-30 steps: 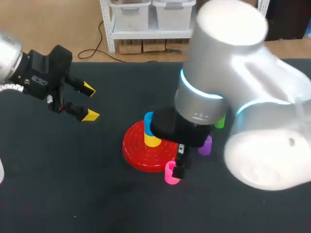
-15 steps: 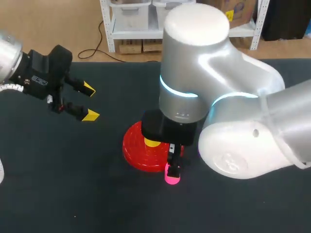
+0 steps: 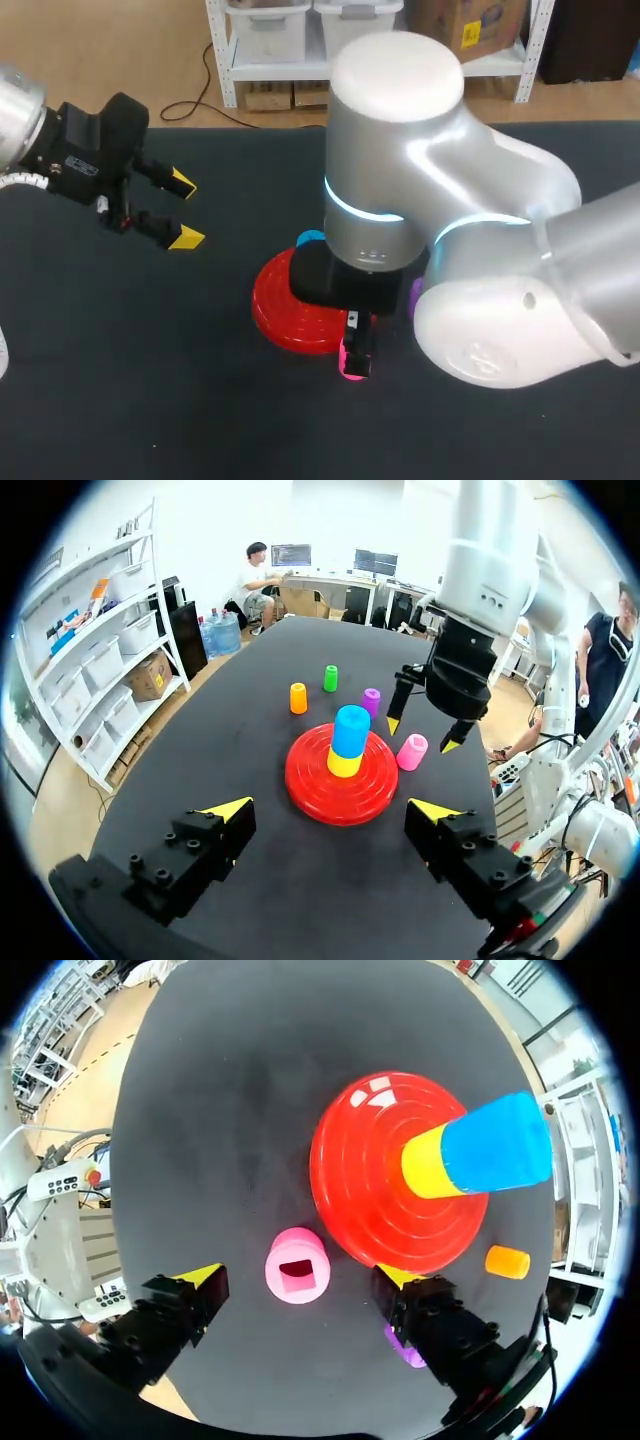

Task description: Pick up and stack the cylinders on the red base in this order: pink,purple,orange,green

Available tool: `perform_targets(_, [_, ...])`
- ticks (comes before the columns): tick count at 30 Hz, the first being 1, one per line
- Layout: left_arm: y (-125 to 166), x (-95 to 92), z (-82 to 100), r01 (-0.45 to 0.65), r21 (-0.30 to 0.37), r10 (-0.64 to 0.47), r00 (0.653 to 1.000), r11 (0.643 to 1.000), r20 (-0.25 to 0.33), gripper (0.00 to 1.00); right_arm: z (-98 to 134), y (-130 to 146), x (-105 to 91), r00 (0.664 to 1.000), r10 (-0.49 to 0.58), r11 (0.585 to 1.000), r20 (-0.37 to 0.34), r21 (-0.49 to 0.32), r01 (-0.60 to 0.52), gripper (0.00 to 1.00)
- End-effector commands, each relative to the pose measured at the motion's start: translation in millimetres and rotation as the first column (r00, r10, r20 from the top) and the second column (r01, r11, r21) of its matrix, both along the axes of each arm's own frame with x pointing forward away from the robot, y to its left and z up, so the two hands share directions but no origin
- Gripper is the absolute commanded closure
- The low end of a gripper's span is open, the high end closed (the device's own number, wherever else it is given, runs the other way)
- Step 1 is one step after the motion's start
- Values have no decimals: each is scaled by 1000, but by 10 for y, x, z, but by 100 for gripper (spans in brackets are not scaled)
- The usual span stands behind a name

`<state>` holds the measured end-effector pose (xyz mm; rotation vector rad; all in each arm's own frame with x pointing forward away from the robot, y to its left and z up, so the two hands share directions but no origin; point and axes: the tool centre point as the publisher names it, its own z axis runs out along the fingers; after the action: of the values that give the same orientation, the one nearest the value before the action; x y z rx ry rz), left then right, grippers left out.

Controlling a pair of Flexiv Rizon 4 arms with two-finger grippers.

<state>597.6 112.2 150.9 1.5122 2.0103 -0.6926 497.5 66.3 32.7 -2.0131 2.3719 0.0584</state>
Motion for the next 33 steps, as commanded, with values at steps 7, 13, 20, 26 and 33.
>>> perform_targets(7, [2, -5, -7, 0, -2, 0, 1000, 1000, 2, 0, -83, 63, 32, 1000, -5, 1000, -5, -22, 5, 40])
perform_targets(13, [2, -5, -7, 0, -2, 0, 1000, 1000, 2, 0, -77, 73, 36, 1000, -1, 1000, 0, -24, 1, 47])
perform_targets(20, [2, -5, -7, 0, -2, 0, 1000, 1000, 2, 0, -73, 66, 27, 1000, 2, 1000, 2, -29, -2, 51])
perform_targets(26, [2, -5, -7, 0, -2, 0, 1000, 1000, 2, 0, -57, 64, 16, 1000, 3, 1000, 0, -26, -3, 80])
perform_targets(33, [2, -5, -7, 0, -2, 0, 1000, 1000, 2, 0, 31, 55, 36, 999, -25, 1000, 23, 11, 25, 100])
